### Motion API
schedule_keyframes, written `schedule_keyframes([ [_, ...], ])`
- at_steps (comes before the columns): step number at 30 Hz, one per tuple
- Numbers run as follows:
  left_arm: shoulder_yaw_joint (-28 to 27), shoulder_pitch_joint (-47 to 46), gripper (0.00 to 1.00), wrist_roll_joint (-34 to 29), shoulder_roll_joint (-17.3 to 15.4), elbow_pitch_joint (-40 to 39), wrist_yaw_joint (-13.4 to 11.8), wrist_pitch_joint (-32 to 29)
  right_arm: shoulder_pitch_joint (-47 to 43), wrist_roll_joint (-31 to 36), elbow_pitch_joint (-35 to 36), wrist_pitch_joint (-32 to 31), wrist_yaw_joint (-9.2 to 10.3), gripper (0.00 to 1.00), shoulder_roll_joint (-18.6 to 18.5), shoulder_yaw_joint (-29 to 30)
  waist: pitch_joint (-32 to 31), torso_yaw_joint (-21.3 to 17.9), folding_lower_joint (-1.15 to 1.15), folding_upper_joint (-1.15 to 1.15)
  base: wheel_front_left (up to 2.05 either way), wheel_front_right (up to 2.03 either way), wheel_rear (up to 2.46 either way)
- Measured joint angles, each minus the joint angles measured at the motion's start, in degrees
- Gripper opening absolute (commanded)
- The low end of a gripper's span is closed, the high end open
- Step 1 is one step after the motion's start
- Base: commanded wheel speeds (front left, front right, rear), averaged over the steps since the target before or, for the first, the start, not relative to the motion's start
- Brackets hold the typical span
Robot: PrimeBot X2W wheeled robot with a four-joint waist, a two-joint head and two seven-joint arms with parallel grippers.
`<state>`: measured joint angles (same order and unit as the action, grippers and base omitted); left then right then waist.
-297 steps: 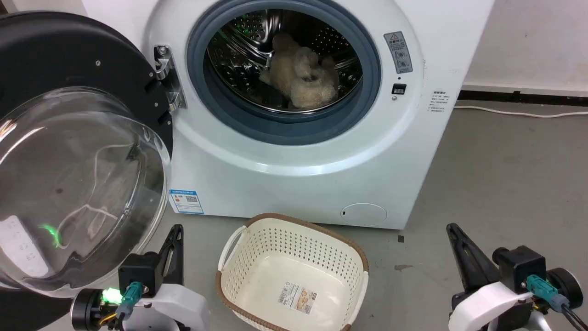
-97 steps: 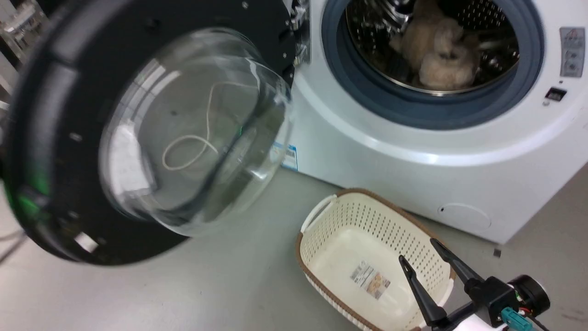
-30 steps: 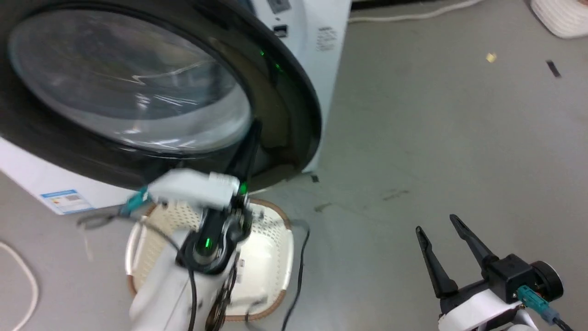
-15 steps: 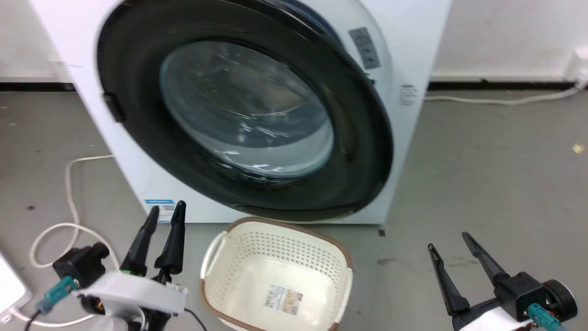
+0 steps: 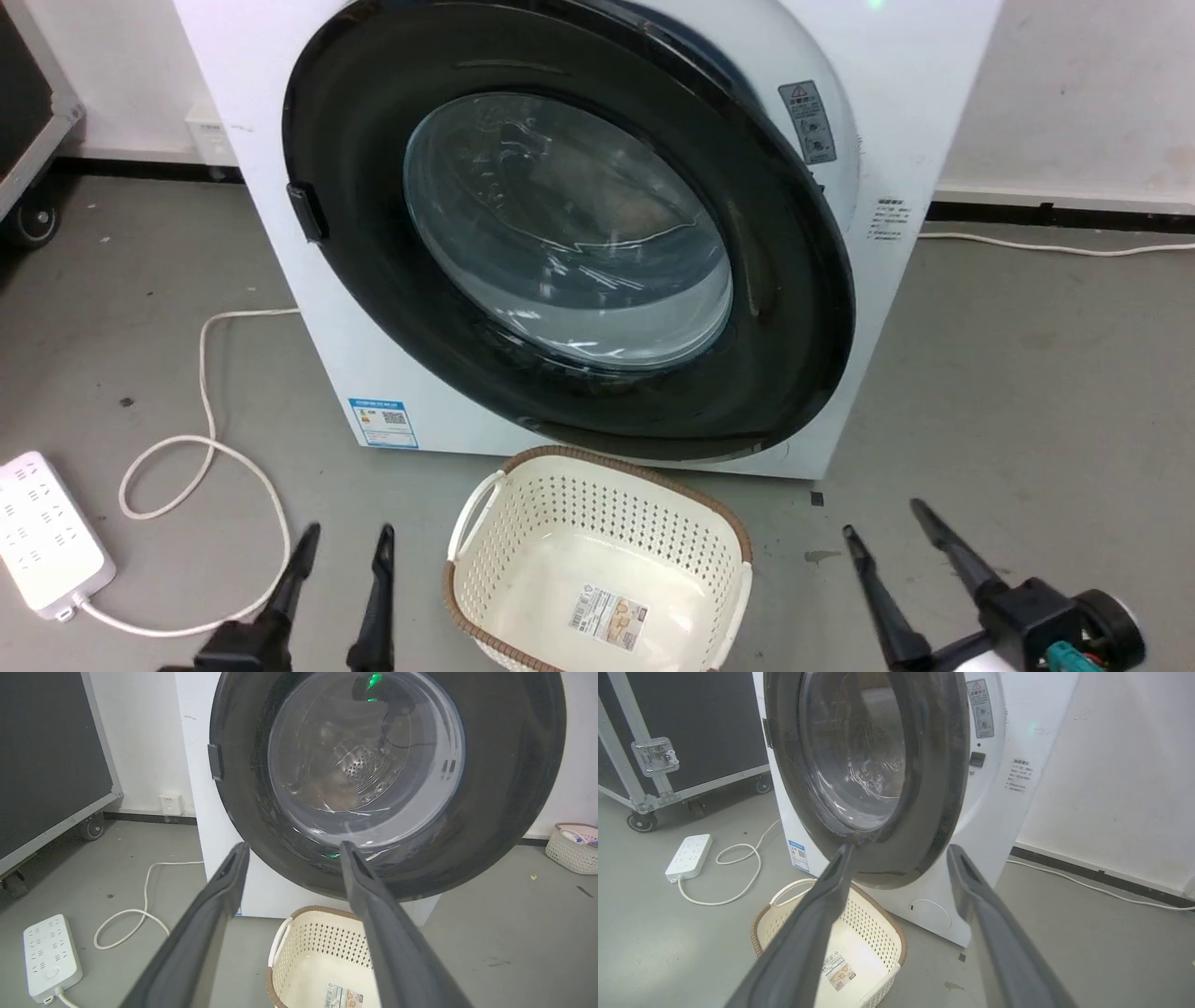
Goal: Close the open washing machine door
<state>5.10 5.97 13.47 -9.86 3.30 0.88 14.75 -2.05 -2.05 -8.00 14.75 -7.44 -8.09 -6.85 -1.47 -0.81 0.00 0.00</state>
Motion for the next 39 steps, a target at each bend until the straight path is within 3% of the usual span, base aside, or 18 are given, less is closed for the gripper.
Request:
schedule_keyframes([
  [3,0.0,0.8,1.0,-1.7,0.1,0.3,-0.4,0.0,0.0,-0.2,0.4,0.0,0.0,1.0,-0.3,-1.1,0.4,0.6,0.0,0.0,0.0,0.0,0.0],
  [4,-0.1,0.9,1.0,-1.8,0.3,0.4,-0.6,0.0,0.0,-0.8,0.4,0.0,0.0,0.58,-0.5,-1.6,0.5,0.8,0.0,0.0,0.0,0.0,0.0],
  [5,-0.2,0.9,1.0,-1.8,0.6,0.3,-0.7,0.0,0.0,-1.2,0.5,0.0,0.0,0.0,-0.8,-2.2,0.6,1.1,0.0,0.0,0.0,0.0,0.0],
  [11,-0.4,0.6,1.0,-2.8,1.0,0.7,-0.1,0.0,1.1,-4.6,1.3,-0.1,0.0,0.0,-3.3,-4.7,2.2,2.9,0.0,0.0,0.0,0.0,0.0],
  [18,1.3,-2.5,1.0,-4.6,2.6,0.5,0.4,0.0,10.4,-10.7,2.7,-2.6,0.0,0.0,-8.3,-8.6,6.8,5.4,0.01,0.0,0.0,0.0,0.0],
  [19,1.8,-3.6,1.0,-4.9,3.4,0.3,0.4,0.0,15.2,-12.2,1.3,-3.6,0.0,0.0,-11.9,-9.6,9.0,6.6,0.02,0.0,0.0,0.0,0.0],
  [27,2.5,-7.5,1.0,-5.3,5.1,0.0,0.6,0.0,26.3,-18.7,-4.7,-5.6,0.0,0.0,-19.5,-11.1,14.2,10.5,0.02,0.0,0.0,0.0,0.0],
  [36,3.0,-10.2,1.0,-5.4,6.1,-0.2,0.6,0.0,37.1,-25.2,-12.2,-7.6,-0.15,0.0,-25.4,-11.8,18.8,13.1,0.01,0.0,0.0,0.0,0.0],
  [39,3.2,-10.9,1.0,-5.6,6.4,-0.4,0.5,0.0,40.5,-27.0,-15.3,-8.2,-0.15,0.0,-25.8,-10.6,19.9,13.6,0.01,0.0,0.0,0.0,0.0],
])
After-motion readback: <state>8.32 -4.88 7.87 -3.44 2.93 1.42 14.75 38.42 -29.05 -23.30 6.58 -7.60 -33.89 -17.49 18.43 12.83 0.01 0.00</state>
